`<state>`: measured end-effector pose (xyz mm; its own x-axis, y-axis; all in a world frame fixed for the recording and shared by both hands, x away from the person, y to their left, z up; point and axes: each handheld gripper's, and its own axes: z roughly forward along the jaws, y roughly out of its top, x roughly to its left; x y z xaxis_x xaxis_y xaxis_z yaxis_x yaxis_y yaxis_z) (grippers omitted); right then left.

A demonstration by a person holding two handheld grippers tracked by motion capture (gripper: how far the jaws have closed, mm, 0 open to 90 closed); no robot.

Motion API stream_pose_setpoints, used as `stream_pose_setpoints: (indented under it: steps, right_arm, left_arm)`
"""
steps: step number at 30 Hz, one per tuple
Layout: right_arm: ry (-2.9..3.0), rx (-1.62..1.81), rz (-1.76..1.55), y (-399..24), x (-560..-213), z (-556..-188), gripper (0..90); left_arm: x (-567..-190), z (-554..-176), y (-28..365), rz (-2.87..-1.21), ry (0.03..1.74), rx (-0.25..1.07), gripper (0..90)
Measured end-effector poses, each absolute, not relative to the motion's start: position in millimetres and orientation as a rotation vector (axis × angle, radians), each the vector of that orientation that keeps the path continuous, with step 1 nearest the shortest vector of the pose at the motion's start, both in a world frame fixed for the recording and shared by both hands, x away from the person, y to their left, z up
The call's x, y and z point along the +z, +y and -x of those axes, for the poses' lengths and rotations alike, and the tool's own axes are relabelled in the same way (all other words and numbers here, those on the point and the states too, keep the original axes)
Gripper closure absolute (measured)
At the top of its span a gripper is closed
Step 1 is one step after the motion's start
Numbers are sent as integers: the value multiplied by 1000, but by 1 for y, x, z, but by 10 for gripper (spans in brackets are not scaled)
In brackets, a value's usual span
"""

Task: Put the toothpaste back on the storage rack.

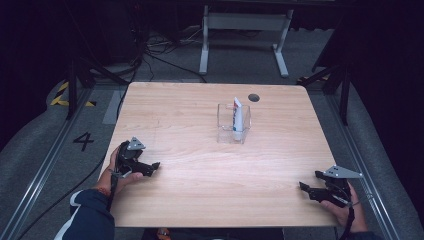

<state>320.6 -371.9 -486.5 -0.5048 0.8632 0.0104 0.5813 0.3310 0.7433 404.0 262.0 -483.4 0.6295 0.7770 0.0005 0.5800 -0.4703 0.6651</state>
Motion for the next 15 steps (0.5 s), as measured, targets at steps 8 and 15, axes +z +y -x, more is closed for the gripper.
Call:
stream_pose_setpoints:
  steps: [8,15]
  right_arm:
    - [2212,992,-1279,-372,-487,-321,192]
    - [2207,977,-1292,-372,-487,-321,159]
  left_arm:
    - [-483,-404,262,-2219,1059,396,3]
    - [-483,-404,261,-2217,1066,389,2]
